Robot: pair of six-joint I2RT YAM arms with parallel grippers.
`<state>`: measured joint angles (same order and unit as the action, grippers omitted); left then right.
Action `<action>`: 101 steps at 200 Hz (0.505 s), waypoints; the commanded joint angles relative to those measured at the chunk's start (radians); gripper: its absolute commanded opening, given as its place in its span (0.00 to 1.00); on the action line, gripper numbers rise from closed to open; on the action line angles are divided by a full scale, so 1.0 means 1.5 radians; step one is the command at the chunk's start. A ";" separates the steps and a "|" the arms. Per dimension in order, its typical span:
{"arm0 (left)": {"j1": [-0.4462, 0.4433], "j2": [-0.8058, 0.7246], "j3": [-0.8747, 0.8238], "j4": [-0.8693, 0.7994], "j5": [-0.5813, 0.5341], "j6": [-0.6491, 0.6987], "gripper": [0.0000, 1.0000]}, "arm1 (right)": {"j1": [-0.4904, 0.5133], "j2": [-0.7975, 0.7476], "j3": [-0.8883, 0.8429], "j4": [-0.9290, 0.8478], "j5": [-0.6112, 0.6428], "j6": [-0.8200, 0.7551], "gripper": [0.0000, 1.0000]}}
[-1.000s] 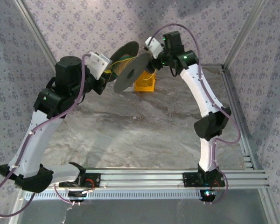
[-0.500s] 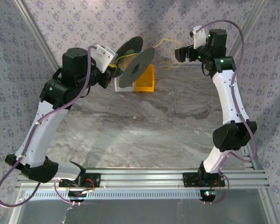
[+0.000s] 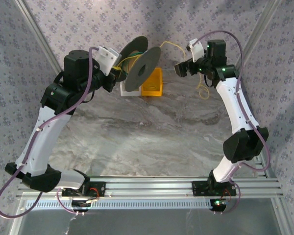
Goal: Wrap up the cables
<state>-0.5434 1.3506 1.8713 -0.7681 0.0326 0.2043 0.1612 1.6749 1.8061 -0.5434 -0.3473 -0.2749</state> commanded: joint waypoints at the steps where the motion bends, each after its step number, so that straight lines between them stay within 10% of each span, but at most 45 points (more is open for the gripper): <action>1: 0.001 -0.039 0.049 0.064 0.002 -0.023 0.00 | -0.002 -0.036 -0.055 0.036 -0.075 -0.016 1.00; 101: 0.002 -0.043 0.049 0.044 0.005 -0.034 0.00 | -0.035 -0.101 -0.267 0.193 -0.132 0.019 0.99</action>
<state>-0.5434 1.3308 1.8870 -0.7925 0.0254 0.1890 0.1352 1.5463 1.4536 -0.3683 -0.5392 -0.2955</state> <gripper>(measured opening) 0.089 0.997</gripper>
